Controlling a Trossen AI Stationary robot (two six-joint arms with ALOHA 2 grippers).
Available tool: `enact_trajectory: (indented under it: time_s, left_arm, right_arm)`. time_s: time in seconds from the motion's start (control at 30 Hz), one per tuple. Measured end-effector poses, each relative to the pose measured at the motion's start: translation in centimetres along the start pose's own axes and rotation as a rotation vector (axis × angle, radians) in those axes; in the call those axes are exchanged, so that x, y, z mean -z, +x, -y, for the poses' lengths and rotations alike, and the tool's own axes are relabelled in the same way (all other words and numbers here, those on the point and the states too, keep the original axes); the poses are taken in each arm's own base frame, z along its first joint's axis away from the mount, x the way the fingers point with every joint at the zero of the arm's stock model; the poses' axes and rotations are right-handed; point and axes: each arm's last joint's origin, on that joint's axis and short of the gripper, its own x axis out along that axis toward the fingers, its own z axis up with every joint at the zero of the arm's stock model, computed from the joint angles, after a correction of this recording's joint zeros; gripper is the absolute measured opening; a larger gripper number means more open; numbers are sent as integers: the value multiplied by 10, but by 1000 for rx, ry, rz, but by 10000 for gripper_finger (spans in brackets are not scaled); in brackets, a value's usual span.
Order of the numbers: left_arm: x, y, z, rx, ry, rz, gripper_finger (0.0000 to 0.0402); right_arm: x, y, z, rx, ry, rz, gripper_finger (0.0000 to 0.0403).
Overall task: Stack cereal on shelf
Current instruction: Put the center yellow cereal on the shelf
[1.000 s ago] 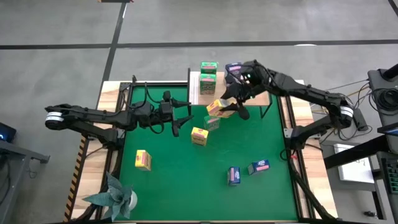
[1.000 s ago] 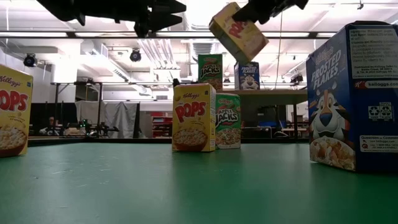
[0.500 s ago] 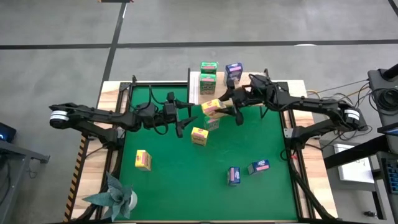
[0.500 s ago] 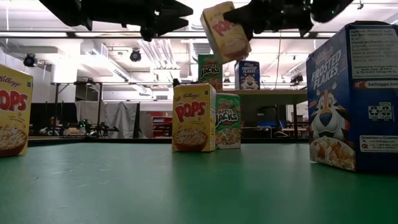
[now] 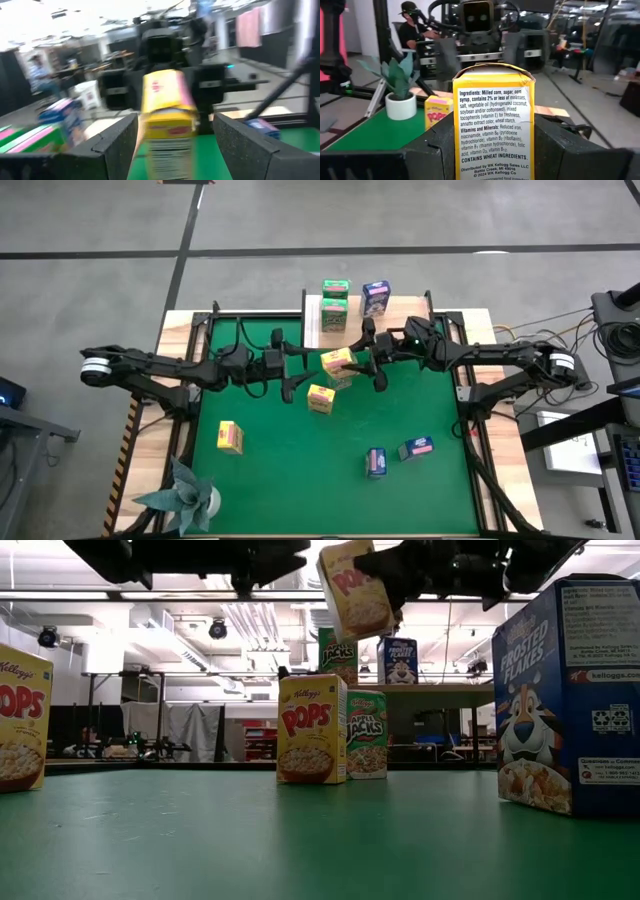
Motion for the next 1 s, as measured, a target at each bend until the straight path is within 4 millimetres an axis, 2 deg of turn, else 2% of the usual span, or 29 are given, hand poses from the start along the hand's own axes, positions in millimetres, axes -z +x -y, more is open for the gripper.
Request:
enact_trajectory:
  time_s: [0.33,0.5,1.0]
  left_arm:
    - [5,5,2,32,26,17,242]
    - [11,11,4,28,21,32,242]
    - [19,20,4,-31,-23,92,242]
  right_arm:
    - [-8,5,-7,-14,-9,90,171]
    - [-14,7,-9,37,-47,142,171]
    - [-16,17,-23,79,-110,201,171]
